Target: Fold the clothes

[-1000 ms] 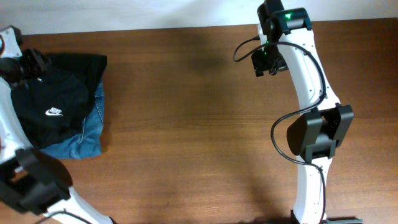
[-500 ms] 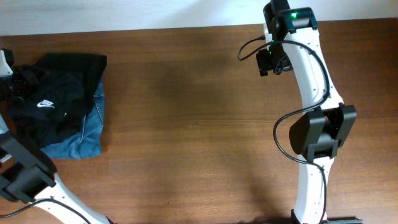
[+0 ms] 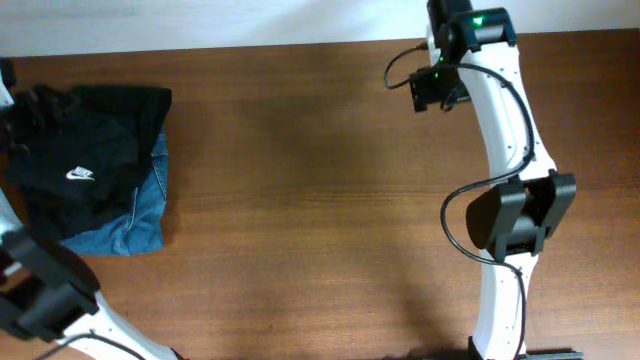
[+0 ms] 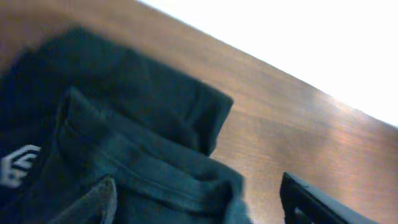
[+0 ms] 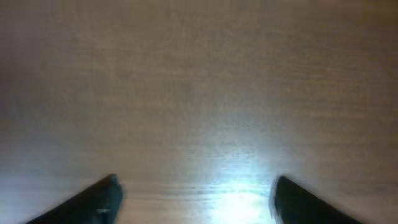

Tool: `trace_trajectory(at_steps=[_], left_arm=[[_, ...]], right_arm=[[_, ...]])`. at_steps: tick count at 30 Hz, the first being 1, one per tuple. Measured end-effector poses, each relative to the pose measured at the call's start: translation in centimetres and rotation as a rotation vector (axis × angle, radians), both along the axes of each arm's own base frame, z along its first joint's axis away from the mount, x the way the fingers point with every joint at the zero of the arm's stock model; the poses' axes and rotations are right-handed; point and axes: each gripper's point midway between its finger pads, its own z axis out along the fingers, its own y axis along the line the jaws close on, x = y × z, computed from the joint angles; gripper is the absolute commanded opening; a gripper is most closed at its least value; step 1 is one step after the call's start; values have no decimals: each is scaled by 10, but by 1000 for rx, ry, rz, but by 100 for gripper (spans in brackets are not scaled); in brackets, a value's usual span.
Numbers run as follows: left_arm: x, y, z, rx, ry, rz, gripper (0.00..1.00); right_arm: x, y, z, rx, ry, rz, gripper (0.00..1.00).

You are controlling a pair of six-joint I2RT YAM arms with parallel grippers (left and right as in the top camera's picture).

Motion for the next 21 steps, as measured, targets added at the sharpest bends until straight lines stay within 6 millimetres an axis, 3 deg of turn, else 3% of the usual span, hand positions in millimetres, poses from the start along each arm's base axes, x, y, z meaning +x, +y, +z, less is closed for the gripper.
trace_trajectory(at_steps=[3, 4, 8, 14, 18, 21], left_arm=[[-6, -19, 45, 121, -54, -14, 87], [-7, -27, 57, 153, -71, -22, 92], [-10, -68, 94, 282, -115, -72, 99], [2, -140, 88, 350, -86, -196, 99], [7, -176, 85, 367, -92, -262, 99], [8, -188, 85, 374, -95, -287, 99]], right_arm=[[7, -6, 23, 9, -69, -9, 99], [9, -9, 29, 10, -87, -15, 99], [14, -22, 58, 34, -169, -44, 99], [19, -45, 87, 92, -259, -86, 99], [12, -71, 86, 100, -245, -138, 99], [-1, -90, 81, 119, -199, -180, 99]])
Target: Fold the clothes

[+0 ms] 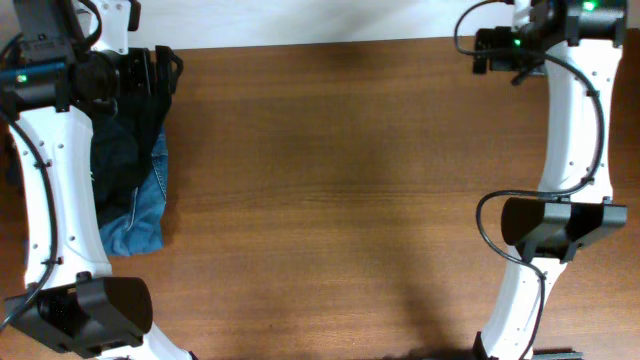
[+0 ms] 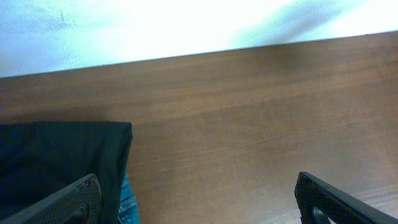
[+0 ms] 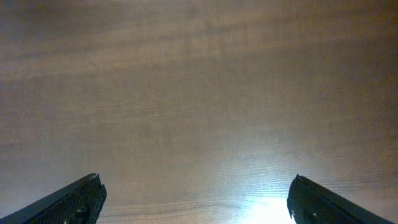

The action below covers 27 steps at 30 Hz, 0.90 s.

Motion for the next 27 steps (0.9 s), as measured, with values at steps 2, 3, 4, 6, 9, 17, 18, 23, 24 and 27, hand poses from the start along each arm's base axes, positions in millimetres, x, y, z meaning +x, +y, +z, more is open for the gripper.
trace_trajectory(at_steps=[2, 3, 4, 6, 9, 17, 18, 23, 24, 27], left_arm=[[-3, -5, -3, -1, 19, -7, 99], [-5, -6, -5, -1, 28, -10, 99], [-7, -8, -7, -2, 41, -12, 99], [-12, -12, -11, -6, 69, -18, 99], [-20, -12, -18, -12, 116, -14, 99], [-52, -16, -38, -32, 276, -13, 99], [-54, -16, -40, -33, 288, -12, 99], [-71, -18, -48, -30, 371, 7, 99], [-76, -18, -51, -22, 401, 16, 99], [-86, -24, -56, 5, 449, 21, 99]], right_arm=[[-12, -7, -5, 22, 44, -17, 98], [-16, -11, -6, 29, 60, -26, 99], [-23, -15, -7, 38, 81, -39, 99], [-36, -23, -7, 50, 113, -63, 99], [-47, -38, 5, 70, 93, -113, 99], [-98, -44, 59, 83, 0, -164, 99], [-108, -41, 63, 83, 1, -164, 99], [-157, -26, 56, 98, 69, -166, 99], [-165, -24, 51, 103, 92, -167, 99], [-185, -17, 29, 120, 172, -170, 99]])
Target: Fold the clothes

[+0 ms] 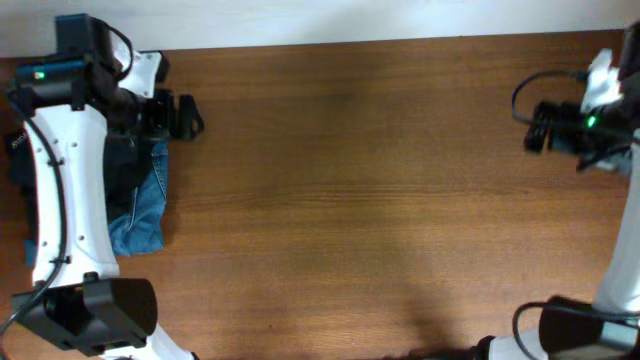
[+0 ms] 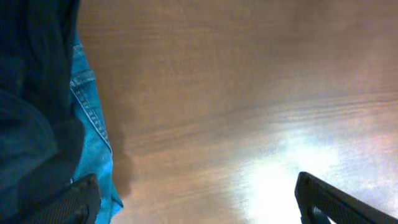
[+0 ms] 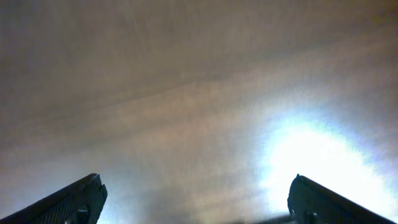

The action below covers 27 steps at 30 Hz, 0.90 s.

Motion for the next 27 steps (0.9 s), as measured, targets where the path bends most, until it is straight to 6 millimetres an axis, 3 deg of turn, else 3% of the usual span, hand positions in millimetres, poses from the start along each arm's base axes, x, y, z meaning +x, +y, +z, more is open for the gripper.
trace_trajectory(at_steps=[7, 10, 14, 20, 27], left_arm=[[-15, -31, 13, 47, -82, -84, 99], [-28, -40, 26, 54, -179, -118, 99], [-52, -37, 32, 74, -310, -122, 99], [-92, -31, 5, 87, -450, -96, 99], [-122, 12, -40, 155, -486, 142, 99]], right_arm=[[-23, 7, -42, -3, -9, 1, 99], [-37, 13, -43, -22, -102, 12, 99], [-55, 25, -36, -48, -268, 32, 99], [-78, 36, -32, -80, -440, 54, 99], [-85, 40, -25, -96, -508, 65, 99]])
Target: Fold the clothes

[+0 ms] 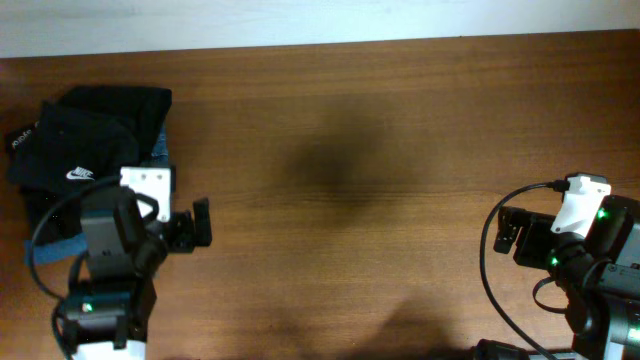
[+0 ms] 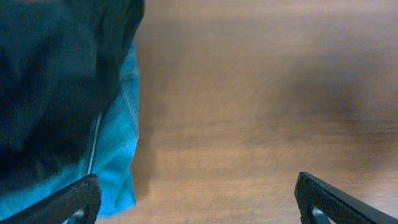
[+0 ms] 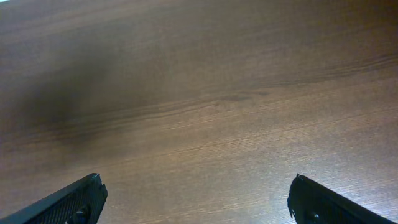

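A black garment with a white logo (image 1: 80, 150) lies bunched on top of blue denim (image 1: 160, 152) at the table's far left. In the left wrist view the black cloth (image 2: 56, 74) fills the upper left, with the denim's edge (image 2: 118, 143) below it. My left gripper (image 1: 200, 222) hangs just right of the pile, near the front; it is open (image 2: 199, 208) and holds nothing. At the front right my right gripper (image 1: 505, 232) is also open (image 3: 196, 205), over bare wood.
The brown wooden table (image 1: 350, 180) stretches between the two arms. A pale wall strip (image 1: 320, 18) runs along its back edge. Cables loop round the right arm's base (image 1: 590, 260) at the front right corner.
Both arms have drawn back toward the front edge. The left gripper was beside the pile's top right and is now lower, by its right side. The black garment lies uncovered.
First the left gripper was down at the pile, close over the black cloth, and the right arm reached to the table's back. Then both grippers stood open at the back corners, then farther forward. Now both are open at the front, the pile still at the left.
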Tool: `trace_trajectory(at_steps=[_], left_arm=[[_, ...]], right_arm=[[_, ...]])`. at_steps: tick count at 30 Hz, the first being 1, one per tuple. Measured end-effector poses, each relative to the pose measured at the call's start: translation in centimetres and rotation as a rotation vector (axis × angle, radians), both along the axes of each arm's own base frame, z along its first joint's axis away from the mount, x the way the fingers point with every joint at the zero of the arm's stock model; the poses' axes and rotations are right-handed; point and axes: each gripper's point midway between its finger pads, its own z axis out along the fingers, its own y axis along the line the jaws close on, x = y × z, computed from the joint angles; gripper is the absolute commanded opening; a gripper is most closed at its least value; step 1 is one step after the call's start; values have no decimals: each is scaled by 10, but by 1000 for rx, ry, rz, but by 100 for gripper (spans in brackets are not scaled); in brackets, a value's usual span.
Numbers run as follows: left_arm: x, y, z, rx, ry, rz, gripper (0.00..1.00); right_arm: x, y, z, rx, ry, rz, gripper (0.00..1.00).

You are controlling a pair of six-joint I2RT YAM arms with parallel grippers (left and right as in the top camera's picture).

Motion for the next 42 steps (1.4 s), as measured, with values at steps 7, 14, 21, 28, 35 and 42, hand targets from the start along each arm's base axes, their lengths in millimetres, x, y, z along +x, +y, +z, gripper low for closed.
trace_trajectory(at_steps=[7, 14, 21, 28, 35, 42], left_arm=[[-5, 6, -47, 3, 82, 44, 99], [-6, 7, -68, 3, 164, 51, 99], [-5, 7, -83, 1, 224, 50, 99], [-4, 7, -93, 0, 262, 50, 99], [-4, 7, -97, 0, 279, 50, 99], [-4, 7, -97, 0, 279, 50, 99]], right_arm=[[3, 0, -4, 6, 18, 3, 99], [8, -2, -13, 19, 59, 4, 99], [17, 2, -26, 37, 122, 29, 99], [23, 1, -41, 54, 182, 32, 99], [13, 16, -18, -13, 60, 91, 99], [-5, 30, -2, -106, -193, 139, 99]])
